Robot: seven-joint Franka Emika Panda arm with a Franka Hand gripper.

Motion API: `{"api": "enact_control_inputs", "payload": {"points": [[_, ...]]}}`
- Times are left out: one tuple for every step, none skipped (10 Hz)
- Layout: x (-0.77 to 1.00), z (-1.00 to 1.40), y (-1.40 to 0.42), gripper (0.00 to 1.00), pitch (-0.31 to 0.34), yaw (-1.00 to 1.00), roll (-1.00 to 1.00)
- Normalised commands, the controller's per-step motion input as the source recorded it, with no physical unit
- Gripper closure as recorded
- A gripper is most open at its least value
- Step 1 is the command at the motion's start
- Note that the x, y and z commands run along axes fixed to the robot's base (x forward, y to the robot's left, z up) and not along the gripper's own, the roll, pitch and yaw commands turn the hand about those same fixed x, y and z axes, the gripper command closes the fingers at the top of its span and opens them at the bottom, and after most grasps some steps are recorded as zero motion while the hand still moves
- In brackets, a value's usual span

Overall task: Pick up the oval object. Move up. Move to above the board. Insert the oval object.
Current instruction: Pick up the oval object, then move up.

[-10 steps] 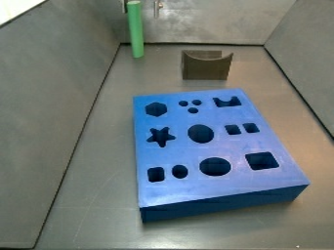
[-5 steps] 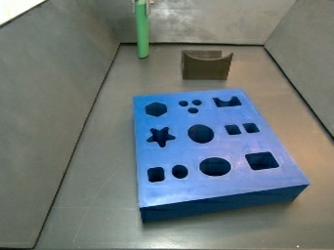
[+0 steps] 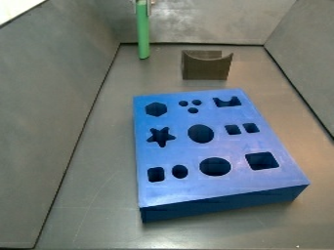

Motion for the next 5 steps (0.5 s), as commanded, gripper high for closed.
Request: {"api": "enact_control_inputs", "payload": {"points": [[0.00, 0.00, 0.00, 1.00, 0.000, 0.00, 0.00], [0.00, 0.00, 0.00, 1.00, 0.000, 0.00, 0.00], [0.00, 0.00, 0.00, 1.00, 0.000, 0.00, 0.00], [0.00, 0.83, 0.00, 1.00, 0.000, 0.00, 0.00], [-0.01, 0.84, 0.08, 1.00, -0.004, 0.04, 0.00]]}}
